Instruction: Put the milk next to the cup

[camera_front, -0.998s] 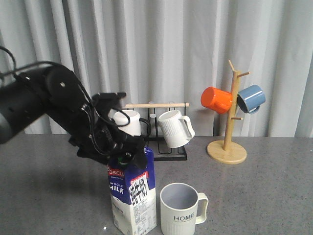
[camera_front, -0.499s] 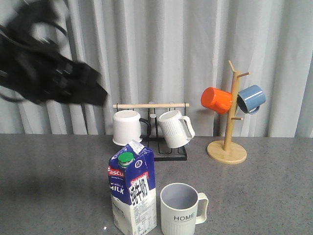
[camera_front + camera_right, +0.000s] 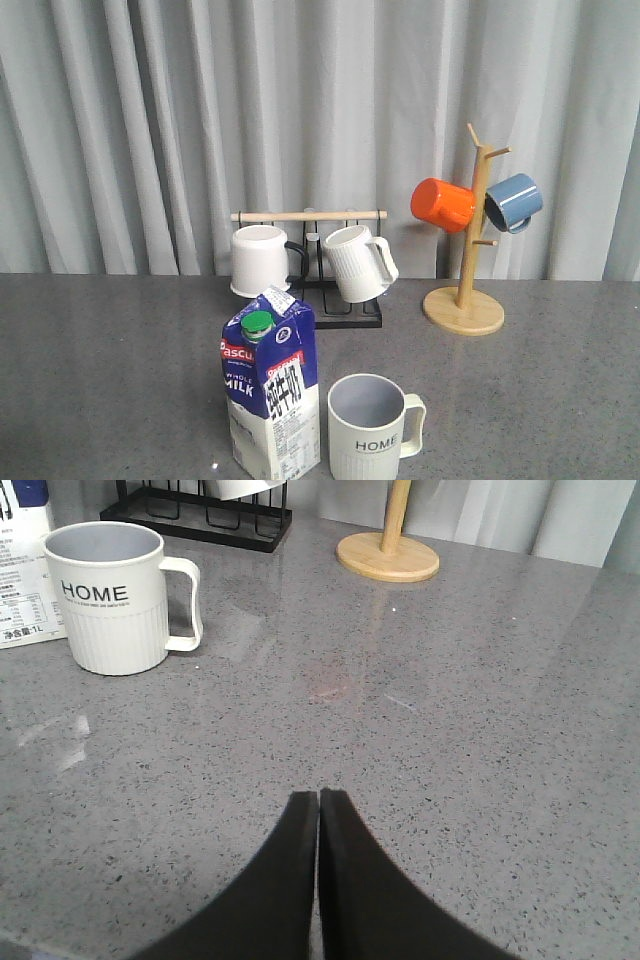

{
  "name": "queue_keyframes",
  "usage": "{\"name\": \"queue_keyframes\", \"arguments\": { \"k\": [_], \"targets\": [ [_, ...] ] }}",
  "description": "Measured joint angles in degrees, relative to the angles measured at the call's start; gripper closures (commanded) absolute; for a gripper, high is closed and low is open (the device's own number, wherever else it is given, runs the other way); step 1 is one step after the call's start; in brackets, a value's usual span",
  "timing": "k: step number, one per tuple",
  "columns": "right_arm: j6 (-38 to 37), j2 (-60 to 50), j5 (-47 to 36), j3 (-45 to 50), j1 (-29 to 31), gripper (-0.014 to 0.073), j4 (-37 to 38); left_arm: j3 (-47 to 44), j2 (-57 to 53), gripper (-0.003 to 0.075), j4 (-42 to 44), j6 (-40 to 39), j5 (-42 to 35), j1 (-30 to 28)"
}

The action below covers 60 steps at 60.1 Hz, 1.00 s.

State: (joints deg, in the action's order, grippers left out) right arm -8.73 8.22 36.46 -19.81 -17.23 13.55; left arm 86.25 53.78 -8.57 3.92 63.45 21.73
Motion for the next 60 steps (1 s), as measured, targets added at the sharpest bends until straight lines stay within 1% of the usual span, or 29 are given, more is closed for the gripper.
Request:
{"name": "queue_keyframes", "arguments": {
  "k": [12, 16, 21, 32, 39, 49, 52, 55, 60],
  "targets": [
    [-0.06, 0.00, -0.04, 0.00, 0.00, 0.0599, 0.00, -19.24, -14.27, 0.0727, 0.16, -1.65, -10.20, 0.00],
    [-0.06, 0.00, -0.06, 0.00, 0.00, 0.0599, 0.00, -23.70, -17.61, 0.0727, 0.16, -1.79, -11.48, 0.00],
    [-0.06, 0.00, -0.11, 0.00, 0.00, 0.0599, 0.00, -28.79, -21.68, 0.0727, 0.16, -1.84, -11.31, 0.00],
    [-0.11, 0.00, -0.11, 0.00, 0.00, 0.0599, 0.01, -34.55, -27.00, 0.0727, 0.16, -1.83, -8.90, 0.00],
    [-0.11, 0.00, -0.11, 0.00, 0.00, 0.0599, 0.01, -35.07, -27.81, 0.0727, 0.21, -1.83, -6.76, 0.00],
    [-0.11, 0.00, -0.11, 0.00, 0.00, 0.0599, 0.06, -35.24, -27.94, 0.0727, 2.52, -1.83, -7.07, 0.00],
    [-0.11, 0.00, -0.11, 0.00, 0.00, 0.0599, 0.06, -35.88, -27.94, 0.0727, 3.57, -1.83, -8.95, 0.00],
    [-0.11, 0.00, -0.11, 0.00, 0.00, 0.0599, 0.06, -37.42, -27.94, 0.0727, 4.63, -1.83, -12.78, 0.00],
    [-0.11, 0.00, -0.11, 0.00, 0.00, 0.0599, 0.06, -42.32, -27.94, 0.0727, 6.76, -1.83, -23.38, -0.22]
  ]
}}
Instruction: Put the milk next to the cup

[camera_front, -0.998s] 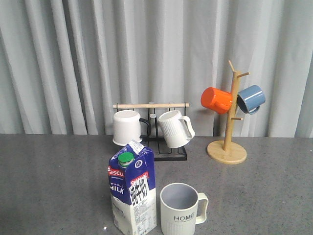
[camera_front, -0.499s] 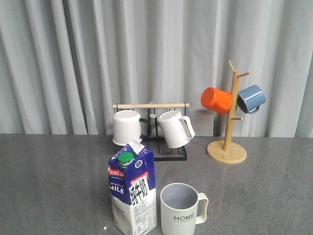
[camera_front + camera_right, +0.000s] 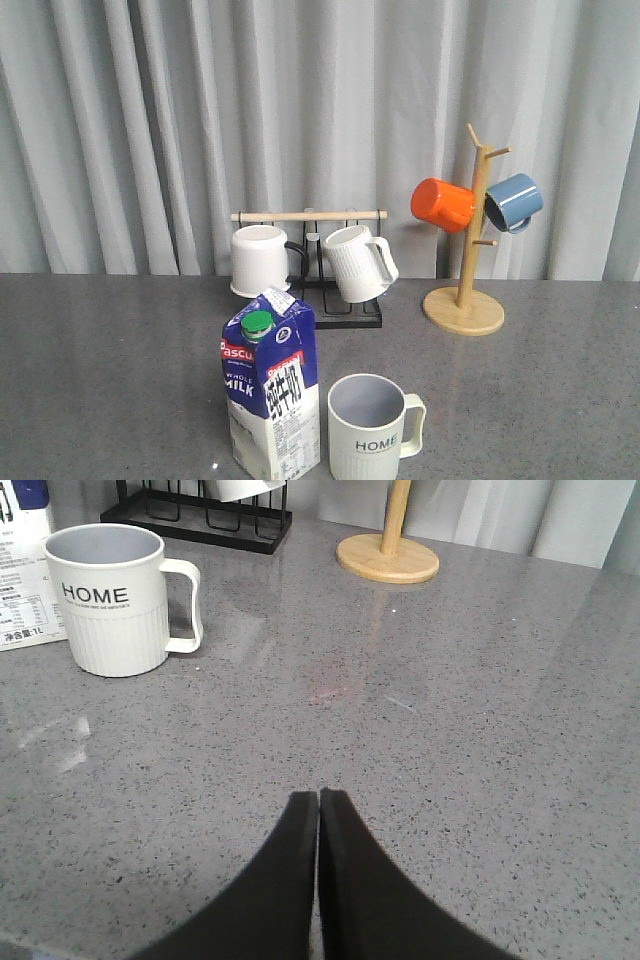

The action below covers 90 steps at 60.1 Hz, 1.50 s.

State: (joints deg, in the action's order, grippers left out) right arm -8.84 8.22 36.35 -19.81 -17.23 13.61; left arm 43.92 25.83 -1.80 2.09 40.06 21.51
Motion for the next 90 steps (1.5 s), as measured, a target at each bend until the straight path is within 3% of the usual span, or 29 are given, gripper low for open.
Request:
{"name": "queue_keyframes", "arguments": {
  "k": [15, 21, 27, 34, 49, 58, 90],
  "targets": [
    [0.00, 0.00, 0.00, 0.00, 0.00, 0.0599, 0.00, -27.53, 0.00, 0.0727, 0.77, -0.60, -44.45, -6.52],
    [-0.04, 0.00, 0.00, 0.00, 0.00, 0.0599, 0.00, -37.43, -0.23, 0.0727, -1.06, -3.20, -56.10, -8.90],
    [-0.04, 0.00, 0.00, 0.00, 0.00, 0.0599, 0.00, -44.17, -2.84, 0.0727, -1.92, -5.40, -61.34, -10.54],
    [-0.04, 0.00, 0.00, 0.00, 0.00, 0.0599, 0.05, -45.36, -8.62, 0.0727, -2.16, -6.17, -60.45, -11.80],
    [-0.04, 0.00, 0.00, 0.00, 0.00, 0.0599, 0.10, -45.36, -24.91, 0.0727, -2.16, -3.32, -42.62, -17.93],
    [-0.04, 0.00, 0.20, 0.00, 0.00, 0.0599, 0.11, -45.36, -26.49, 0.0727, -2.16, -3.12, -36.15, -21.51],
    [-0.04, 0.00, 0.20, 0.00, 0.00, 0.0599, 0.15, -45.36, -26.49, 0.0727, -2.16, -2.93, -35.39, -22.73]
  ]
}}
